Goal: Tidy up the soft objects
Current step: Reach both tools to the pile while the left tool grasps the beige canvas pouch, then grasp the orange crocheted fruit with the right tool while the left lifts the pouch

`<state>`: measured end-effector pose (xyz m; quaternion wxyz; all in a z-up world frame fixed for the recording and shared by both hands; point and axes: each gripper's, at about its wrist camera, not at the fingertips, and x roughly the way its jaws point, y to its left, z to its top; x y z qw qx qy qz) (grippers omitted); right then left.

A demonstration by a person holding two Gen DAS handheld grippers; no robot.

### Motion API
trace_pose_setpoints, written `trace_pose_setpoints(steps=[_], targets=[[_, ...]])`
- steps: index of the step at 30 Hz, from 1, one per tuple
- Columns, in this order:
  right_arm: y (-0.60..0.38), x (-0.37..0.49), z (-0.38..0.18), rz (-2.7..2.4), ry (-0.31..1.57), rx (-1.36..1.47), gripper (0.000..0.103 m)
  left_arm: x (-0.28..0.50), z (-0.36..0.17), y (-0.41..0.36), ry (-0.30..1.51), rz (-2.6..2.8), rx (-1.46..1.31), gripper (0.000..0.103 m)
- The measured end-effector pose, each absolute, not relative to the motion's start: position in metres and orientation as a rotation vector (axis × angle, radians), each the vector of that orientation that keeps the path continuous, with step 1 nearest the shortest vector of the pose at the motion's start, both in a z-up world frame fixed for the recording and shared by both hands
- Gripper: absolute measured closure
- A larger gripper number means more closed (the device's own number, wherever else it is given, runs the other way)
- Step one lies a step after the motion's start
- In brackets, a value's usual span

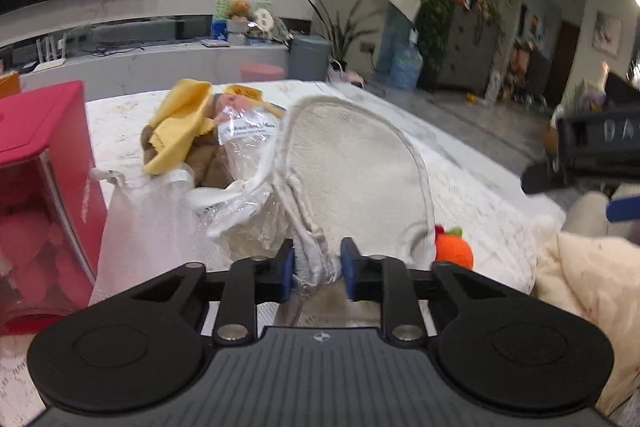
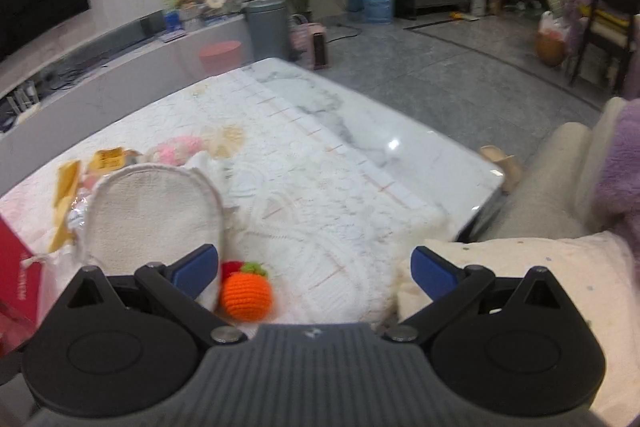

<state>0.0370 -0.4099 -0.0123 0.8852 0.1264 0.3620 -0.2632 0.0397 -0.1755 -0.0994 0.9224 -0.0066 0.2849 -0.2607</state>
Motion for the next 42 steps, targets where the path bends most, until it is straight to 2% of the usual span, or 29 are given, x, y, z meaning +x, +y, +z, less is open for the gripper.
trace_pose_setpoints(steps=[2,5,14,19,22,24,25,26,29,31,34,35,41,42], targets=[[-0.408,0.038,-0.013,-0.576,0.752,0.235,0.002,0.041,-0.098,-0.172,0.595,-0.541,-0.052,0.089],[-0.409,0.039,-0.015,-0.546,0.767,0.251,0.002,0.04,-0.087,-0.167,0.595,-0.554,-0.069,0.091],[-0.425,0.039,-0.016,-0.588,0.784,0.332,0.002,0.009,-0.003,-0.149,0.395,-0.505,-0.074,0.091],[-0.419,0.05,-0.022,-0.534,0.83,0.32,0.002,-0.005,0.024,-0.137,0.419,-0.518,-0.021,0.091],[-0.419,0.059,-0.029,-0.473,0.882,0.35,0.003,-0.007,0.018,-0.133,0.454,-0.529,0.072,0.091],[-0.418,0.063,-0.033,-0.447,0.902,0.36,0.011,-0.009,0.005,-0.13,0.474,-0.493,0.145,0.091],[-0.416,0.065,-0.034,-0.445,0.913,0.355,0.02,-0.009,-0.001,-0.126,0.484,-0.487,0.17,0.091],[-0.415,0.067,-0.036,-0.455,0.93,0.343,0.025,-0.009,-0.007,-0.123,0.495,-0.491,0.179,0.091],[-0.413,0.077,-0.048,-0.466,0.994,0.317,0.027,-0.006,-0.028,-0.109,0.528,-0.543,0.113,0.091],[-0.417,0.084,-0.057,-0.442,1.029,0.356,0.03,-0.001,-0.046,-0.106,0.556,-0.657,0.11,0.086],[-0.415,0.092,-0.062,-0.441,1.041,0.356,0.024,0.002,-0.065,-0.116,0.588,-0.704,0.186,0.082],[-0.413,0.095,-0.062,-0.45,1.043,0.33,0.02,0.002,-0.068,-0.117,0.578,-0.698,0.198,0.077],[-0.402,0.111,-0.072,-0.449,1.076,0.243,0.019,0.008,-0.082,-0.12,0.587,-0.734,0.159,0.051],[-0.401,0.111,-0.072,-0.452,1.073,0.231,0.019,0.009,-0.084,-0.123,0.574,-0.713,0.164,0.05]])
